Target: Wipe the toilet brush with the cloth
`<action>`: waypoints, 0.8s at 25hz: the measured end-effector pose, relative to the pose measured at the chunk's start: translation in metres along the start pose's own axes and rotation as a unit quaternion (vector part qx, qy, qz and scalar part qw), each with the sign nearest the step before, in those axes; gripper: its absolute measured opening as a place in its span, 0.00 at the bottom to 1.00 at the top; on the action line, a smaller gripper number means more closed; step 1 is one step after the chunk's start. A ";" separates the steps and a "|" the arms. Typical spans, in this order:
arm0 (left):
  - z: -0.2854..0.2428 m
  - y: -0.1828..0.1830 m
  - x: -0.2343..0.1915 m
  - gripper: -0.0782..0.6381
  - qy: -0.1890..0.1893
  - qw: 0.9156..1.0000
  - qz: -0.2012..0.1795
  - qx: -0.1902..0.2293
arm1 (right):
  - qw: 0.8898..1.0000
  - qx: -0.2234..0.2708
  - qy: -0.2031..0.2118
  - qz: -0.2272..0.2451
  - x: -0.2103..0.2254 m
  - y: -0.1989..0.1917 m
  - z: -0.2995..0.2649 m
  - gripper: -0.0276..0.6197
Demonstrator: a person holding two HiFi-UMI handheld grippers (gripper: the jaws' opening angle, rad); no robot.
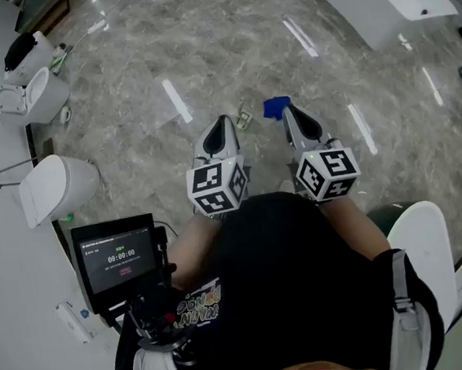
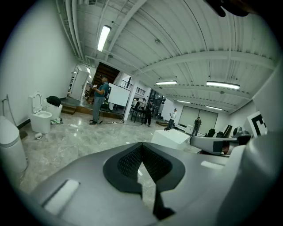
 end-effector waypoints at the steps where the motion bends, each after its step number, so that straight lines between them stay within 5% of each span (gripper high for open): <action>1: -0.004 0.000 0.001 0.11 -0.009 1.000 -0.001 0.001 | 1.000 0.004 -0.006 0.003 0.001 0.004 0.000 0.04; 6: -0.021 -0.001 0.018 0.11 -0.051 0.999 -0.005 -0.004 | 0.999 0.016 -0.047 0.011 0.017 0.009 0.010 0.04; 20: -0.020 0.000 0.009 0.11 -0.045 0.999 -0.003 0.000 | 0.999 0.021 -0.036 0.009 0.011 0.008 0.003 0.05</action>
Point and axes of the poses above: the fingertips, and each gripper's own axes: z backward along the fingers, x to its right, y out of its top, the point moved 1 cm from there along z, backward along the fingers, and after that the axes turned 10 degrees about z, right-handed, at the moved point
